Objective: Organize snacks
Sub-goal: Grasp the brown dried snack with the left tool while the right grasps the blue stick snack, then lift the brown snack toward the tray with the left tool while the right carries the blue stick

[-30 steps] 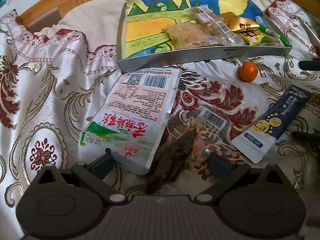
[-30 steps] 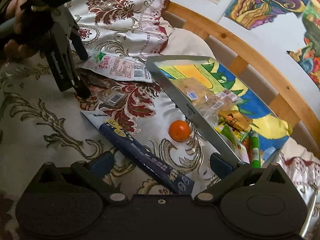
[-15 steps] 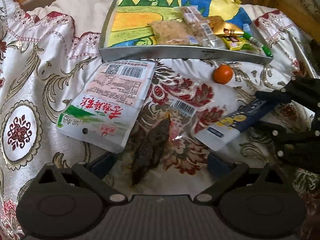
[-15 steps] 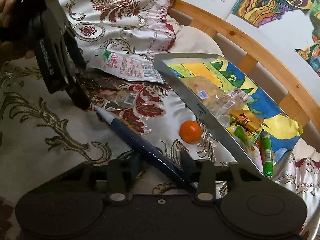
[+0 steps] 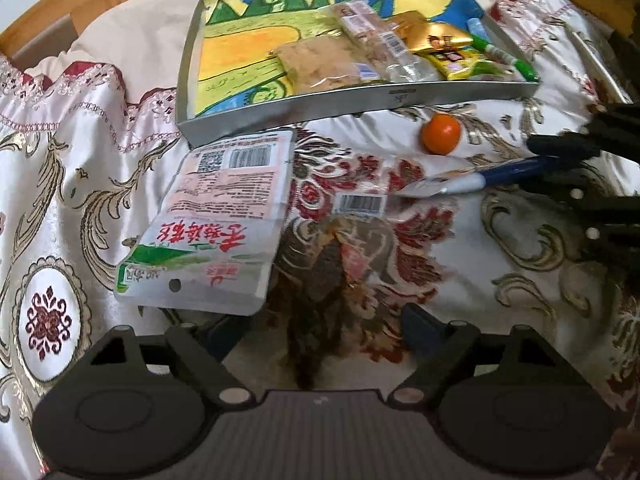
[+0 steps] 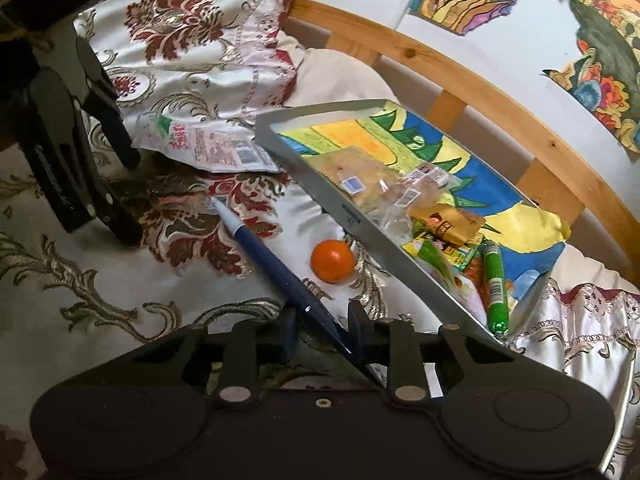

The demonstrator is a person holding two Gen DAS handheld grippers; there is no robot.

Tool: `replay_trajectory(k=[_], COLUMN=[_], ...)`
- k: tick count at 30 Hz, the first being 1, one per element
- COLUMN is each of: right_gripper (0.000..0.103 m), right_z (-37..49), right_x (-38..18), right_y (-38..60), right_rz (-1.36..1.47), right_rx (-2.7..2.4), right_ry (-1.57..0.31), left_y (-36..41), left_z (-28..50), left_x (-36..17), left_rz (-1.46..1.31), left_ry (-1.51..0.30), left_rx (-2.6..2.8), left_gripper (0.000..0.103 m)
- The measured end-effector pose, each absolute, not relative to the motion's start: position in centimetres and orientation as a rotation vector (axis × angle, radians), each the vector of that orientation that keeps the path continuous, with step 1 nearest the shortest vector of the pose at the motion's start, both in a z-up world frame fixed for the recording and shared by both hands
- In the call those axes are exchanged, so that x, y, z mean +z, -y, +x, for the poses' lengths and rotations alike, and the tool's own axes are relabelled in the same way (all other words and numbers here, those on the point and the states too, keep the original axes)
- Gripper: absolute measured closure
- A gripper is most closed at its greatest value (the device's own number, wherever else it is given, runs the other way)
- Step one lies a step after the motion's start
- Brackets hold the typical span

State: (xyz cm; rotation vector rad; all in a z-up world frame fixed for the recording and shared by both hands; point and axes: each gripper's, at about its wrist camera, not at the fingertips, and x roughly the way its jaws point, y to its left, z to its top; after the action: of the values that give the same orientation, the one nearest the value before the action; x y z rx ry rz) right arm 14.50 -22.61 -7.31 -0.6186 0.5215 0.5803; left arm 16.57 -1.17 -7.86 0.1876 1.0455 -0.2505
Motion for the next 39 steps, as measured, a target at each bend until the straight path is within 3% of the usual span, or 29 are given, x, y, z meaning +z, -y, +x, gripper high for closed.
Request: replay_trajectory(k=[4, 10, 12, 14, 19, 21, 23, 32, 39], right_gripper=[0.078, 0.078, 0.075, 0.065, 0.059, 0.066, 0.08, 0.093, 0.094], right_z=[14.6, 14.8, 14.7, 14.7, 14.9, 14.8, 14.6, 13.8, 14.1], right_x=[-7.5, -8.2, -8.4, -8.8, -8.9, -8.9, -9.0, -7.8, -7.5], right_y=[22.6, 22.4, 22.2, 22.1, 22.1, 22.1, 21.9, 22.0, 22.1], right_rz=[-0.619, -0.646, -0.669, -0.702, -0.719, -0.73, -0.753, -0.762, -0.744], right_rx=[0.586, 0.59, 0.587, 0.57, 0.558, 0.561, 0.554, 0.529, 0.51], right_ry=[-0.528, -0.541, -0.535, -0.537, -0.531, -0.529, -0.517, -0.421, -0.419], left_y=[0.9, 1.9, 2.2, 2.5, 3.4, 3.9, 4.2, 3.3, 2.0], left_z=[16.9, 16.2, 16.1, 16.0, 16.0, 16.0, 16.0, 16.1, 16.1], left_x=[-8.1, -7.8, -7.6, -7.5, -7.4, -7.5, -7.4, -6.7, -6.3], left_rz=[0.175, 0.196, 0.187, 0.175, 0.146, 0.152, 0.152, 0.043, -0.071], left_ry=[-1.048, -1.044, -1.053, -1.052, -1.057, -1.063, -1.073, -1.087, -1.067], left_rx=[-0.211, -0.231, -0.229, -0.226, -0.228, -0.24, -0.233, -0.226, -0.21], left_gripper=[0.023, 0.045, 0.046, 0.046, 0.047, 0.058, 0.059, 0.071, 0.075])
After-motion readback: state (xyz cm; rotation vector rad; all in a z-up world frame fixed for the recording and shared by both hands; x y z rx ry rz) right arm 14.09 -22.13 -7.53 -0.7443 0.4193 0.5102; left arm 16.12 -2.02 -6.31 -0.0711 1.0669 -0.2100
